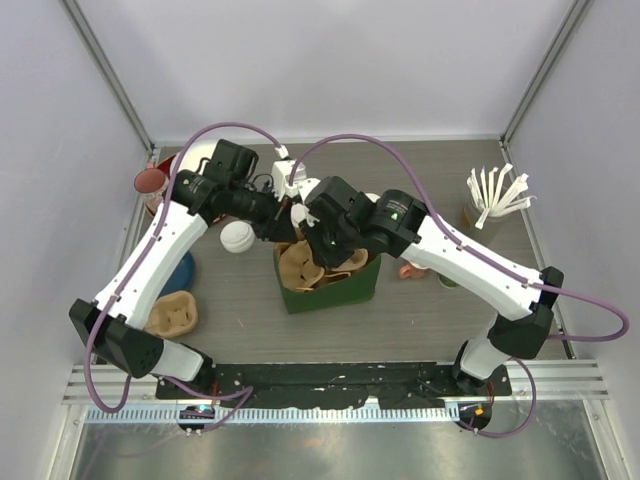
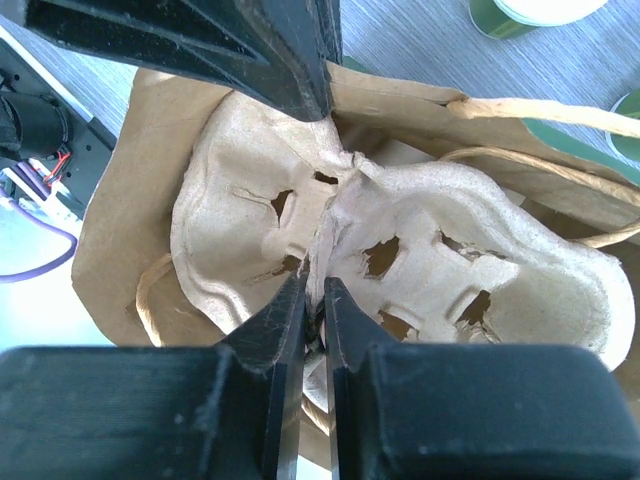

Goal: Pack the takeout coffee

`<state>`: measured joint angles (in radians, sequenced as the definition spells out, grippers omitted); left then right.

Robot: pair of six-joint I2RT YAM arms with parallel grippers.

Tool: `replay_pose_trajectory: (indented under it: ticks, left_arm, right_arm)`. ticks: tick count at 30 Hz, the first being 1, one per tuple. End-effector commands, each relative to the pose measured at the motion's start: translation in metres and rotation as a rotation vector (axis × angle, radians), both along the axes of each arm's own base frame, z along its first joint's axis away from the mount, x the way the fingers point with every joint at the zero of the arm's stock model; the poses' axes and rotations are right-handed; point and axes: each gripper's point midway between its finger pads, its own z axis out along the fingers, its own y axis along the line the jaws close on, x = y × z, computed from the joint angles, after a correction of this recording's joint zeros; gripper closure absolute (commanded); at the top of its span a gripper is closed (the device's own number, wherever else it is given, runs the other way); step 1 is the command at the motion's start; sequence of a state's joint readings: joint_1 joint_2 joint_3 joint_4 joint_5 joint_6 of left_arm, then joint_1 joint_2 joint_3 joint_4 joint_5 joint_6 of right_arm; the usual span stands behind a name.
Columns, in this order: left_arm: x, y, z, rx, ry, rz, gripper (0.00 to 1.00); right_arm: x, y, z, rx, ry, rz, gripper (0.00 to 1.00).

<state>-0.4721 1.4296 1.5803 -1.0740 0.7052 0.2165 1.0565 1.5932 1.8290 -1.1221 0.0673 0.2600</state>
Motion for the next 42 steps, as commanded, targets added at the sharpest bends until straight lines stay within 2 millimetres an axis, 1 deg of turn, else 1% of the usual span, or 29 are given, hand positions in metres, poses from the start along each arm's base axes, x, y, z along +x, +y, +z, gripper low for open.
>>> replay_pose_trajectory:
  ticks: [1,3,4,6,7,8,9,13,14,16,17,18,21,24,26,28,29,31,32,34,35,38,40,42]
  left_arm:
    - [-0.007,-0.005,0.006,-0.014,0.003,-0.036,1.0]
    - [-0.009,-0.004,0.008,-0.014,-0.002,-0.039,1.0]
    - [-0.009,-0.004,0.007,-0.011,0.002,-0.04,1.0]
    - [-0.011,-0.004,0.007,-0.012,0.004,-0.045,1.0]
    - [-0.012,-0.004,0.006,-0.012,0.007,-0.046,1.0]
    - [-0.011,-0.004,0.005,-0.012,0.008,-0.046,1.0]
    - [-0.011,-0.004,0.005,-0.013,0.008,-0.045,1.0]
    - [-0.01,-0.005,-0.001,-0.011,0.027,-0.046,1.0]
    - [-0.01,-0.005,-0.002,-0.009,0.03,-0.046,1.0]
    - [-0.011,-0.006,-0.002,-0.013,0.038,-0.05,1.0]
    - [-0.011,-0.007,-0.002,-0.016,0.038,-0.051,1.0]
    - [-0.011,-0.008,-0.001,-0.018,0.041,-0.051,1.0]
    - [-0.009,-0.008,-0.001,-0.016,0.043,-0.042,1.0]
    - [-0.005,-0.007,-0.003,-0.009,0.043,-0.023,1.0]
    - [0.003,-0.005,-0.006,0.015,0.039,0.035,1.0]
    - [0.014,0.001,-0.01,0.051,0.034,0.111,1.0]
    - [0.021,0.002,-0.01,0.059,0.019,0.141,1.0]
    - [0.028,0.005,-0.009,0.071,0.02,0.197,1.0]
    - [0.033,0.007,-0.009,0.082,0.008,0.228,1.0]
    - [0.038,0.009,-0.01,0.089,0.003,0.267,1.0]
    - [0.044,0.011,-0.011,0.097,-0.011,0.298,1.0]
    - [0.051,0.014,-0.011,0.101,-0.007,0.363,1.0]
    - [0.053,0.015,-0.01,0.096,-0.009,0.377,1.0]
    - [0.048,0.012,-0.009,0.076,0.017,0.373,1.0]
  right_arm:
    - [0.012,0.029,0.025,0.114,-0.083,0.024,0.99]
    - [0.014,0.028,0.019,0.102,-0.08,0.007,0.99]
    - [0.016,0.025,0.013,0.081,-0.083,-0.004,0.99]
    - [0.022,0.019,0.008,0.081,-0.077,-0.03,0.99]
    - [0.021,0.015,-0.007,0.061,-0.052,-0.032,0.99]
    - [0.021,0.012,-0.009,0.071,-0.048,-0.037,0.99]
    - [0.028,0.007,-0.023,0.063,-0.035,-0.059,0.99]
    - [0.035,0.001,-0.04,0.091,-0.011,-0.099,0.99]
    - [0.04,-0.002,-0.044,0.076,-0.028,-0.125,0.99]
    - [0.043,-0.007,-0.056,0.045,-0.028,-0.153,0.99]
    - [0.045,-0.008,-0.059,0.04,-0.031,-0.161,0.99]
    - [0.045,-0.007,-0.067,0.025,-0.021,-0.162,0.99]
    - [0.045,-0.001,-0.08,0.022,0.005,-0.161,0.99]
    - [0.046,0.002,-0.086,0.036,0.014,-0.172,0.99]
    - [0.044,0.002,-0.087,0.054,0.016,-0.186,0.99]
    - [0.044,-0.003,-0.089,0.03,-0.001,-0.205,0.99]
    - [0.036,-0.005,-0.091,0.0,-0.007,-0.191,0.99]
    - [0.031,-0.008,-0.094,-0.035,-0.023,-0.183,0.99]
    - [0.025,-0.008,-0.099,-0.057,-0.012,-0.169,0.99]
    - [0.02,-0.007,-0.102,-0.066,0.002,-0.16,0.99]
    - [0.018,-0.009,-0.104,-0.08,0.006,-0.155,0.99]
    - [0.013,-0.012,-0.108,-0.107,0.015,-0.149,0.99]
    - [0.009,-0.016,-0.111,-0.118,0.028,-0.154,0.99]
    - [0.005,-0.018,-0.115,-0.117,0.054,-0.155,0.99]
